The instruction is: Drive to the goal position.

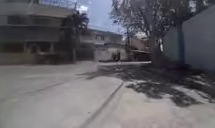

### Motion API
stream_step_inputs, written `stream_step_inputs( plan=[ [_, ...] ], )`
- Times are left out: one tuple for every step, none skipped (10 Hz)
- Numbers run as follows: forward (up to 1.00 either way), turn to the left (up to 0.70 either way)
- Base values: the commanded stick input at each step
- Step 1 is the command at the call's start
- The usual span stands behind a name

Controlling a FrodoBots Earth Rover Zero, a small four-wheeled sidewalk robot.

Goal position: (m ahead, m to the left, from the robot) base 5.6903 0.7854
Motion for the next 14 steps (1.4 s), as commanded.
stream_step_inputs(
  plan=[
    [0.85,0.00],
    [0.85,0.00],
    [0.85,0.00],
    [0.85,0.00],
    [0.85,0.00],
    [0.85,0.00],
    [0.85,0.00],
    [0.85,0.00],
    [0.85,0.00],
    [0.85,0.00],
    [0.85,0.00],
    [0.85,0.00],
    [0.85,0.00],
    [0.85,0.00]
  ],
)
